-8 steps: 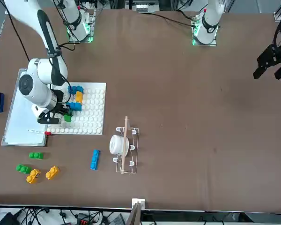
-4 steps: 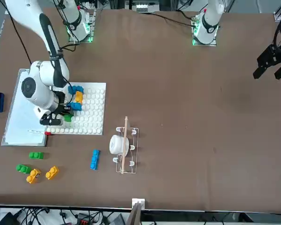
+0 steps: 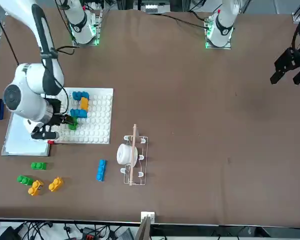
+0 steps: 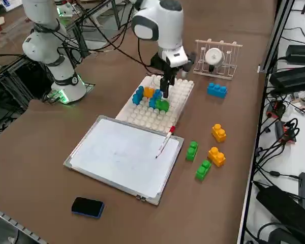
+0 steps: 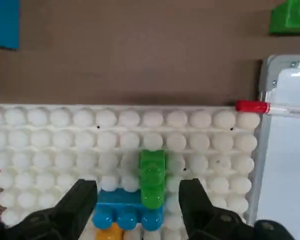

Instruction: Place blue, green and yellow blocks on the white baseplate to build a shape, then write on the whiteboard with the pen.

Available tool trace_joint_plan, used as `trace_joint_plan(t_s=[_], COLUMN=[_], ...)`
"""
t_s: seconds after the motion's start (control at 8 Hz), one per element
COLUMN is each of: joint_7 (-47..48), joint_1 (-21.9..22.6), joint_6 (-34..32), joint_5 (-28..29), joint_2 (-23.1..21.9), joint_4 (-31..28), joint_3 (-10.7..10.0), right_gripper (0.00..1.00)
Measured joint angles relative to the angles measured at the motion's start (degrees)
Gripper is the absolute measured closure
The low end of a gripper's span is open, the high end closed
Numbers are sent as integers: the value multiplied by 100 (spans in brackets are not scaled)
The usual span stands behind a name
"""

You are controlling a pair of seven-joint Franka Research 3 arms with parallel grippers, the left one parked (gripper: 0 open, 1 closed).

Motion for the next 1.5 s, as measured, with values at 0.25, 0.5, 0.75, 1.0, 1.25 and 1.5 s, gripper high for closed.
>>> trace_joint_plan(t_s=[0.25,0.5,0.75,1.0,1.25,1.5], joint_7=[0,0,1,18,15,15], joint_1=[23,79,256,389,401,431], joint_6=[-24,-24,-3,57,61,62], joint_5=[2,3,5,370,714,765], joint_2=[73,293,796,1401,1927,2408], joint_4=[316,786,1372,2002,2662,3199], joint_3=[30,66,90,95,93,96], right_gripper=[0,0,0,0,0,0])
